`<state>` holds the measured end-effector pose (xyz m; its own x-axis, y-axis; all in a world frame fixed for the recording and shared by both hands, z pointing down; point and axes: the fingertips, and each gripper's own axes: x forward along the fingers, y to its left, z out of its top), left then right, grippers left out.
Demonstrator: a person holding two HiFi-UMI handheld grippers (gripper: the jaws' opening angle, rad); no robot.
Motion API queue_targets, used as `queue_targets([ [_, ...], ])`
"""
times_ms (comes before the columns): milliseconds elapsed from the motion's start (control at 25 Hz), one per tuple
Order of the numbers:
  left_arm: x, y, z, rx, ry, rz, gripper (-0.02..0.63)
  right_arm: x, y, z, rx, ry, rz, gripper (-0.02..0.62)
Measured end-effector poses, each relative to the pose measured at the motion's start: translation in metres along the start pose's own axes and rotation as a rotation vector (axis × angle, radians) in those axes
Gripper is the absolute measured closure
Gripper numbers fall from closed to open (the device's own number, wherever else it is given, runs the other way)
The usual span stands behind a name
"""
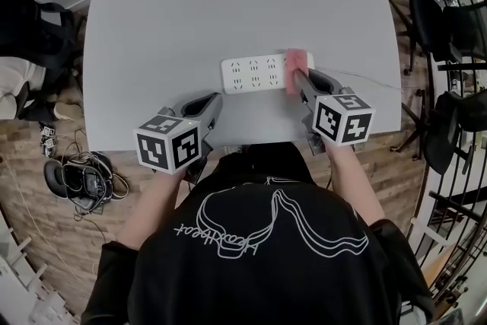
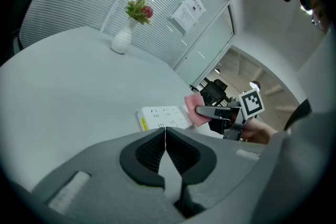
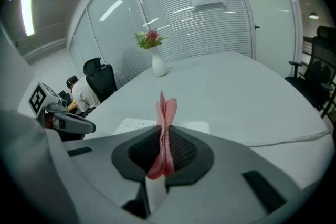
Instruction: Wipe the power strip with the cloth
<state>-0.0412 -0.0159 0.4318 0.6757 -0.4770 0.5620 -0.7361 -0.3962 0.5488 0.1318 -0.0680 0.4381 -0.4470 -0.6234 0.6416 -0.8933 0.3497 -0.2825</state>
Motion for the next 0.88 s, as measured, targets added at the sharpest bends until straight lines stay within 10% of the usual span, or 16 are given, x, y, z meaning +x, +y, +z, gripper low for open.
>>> queue_targets([
  [880,-0.032,0.03,0.01,-0.083,-0.076,0.109,0.591,0.063,0.122,-0.003,-0.137,0.097,0.284,0.552],
])
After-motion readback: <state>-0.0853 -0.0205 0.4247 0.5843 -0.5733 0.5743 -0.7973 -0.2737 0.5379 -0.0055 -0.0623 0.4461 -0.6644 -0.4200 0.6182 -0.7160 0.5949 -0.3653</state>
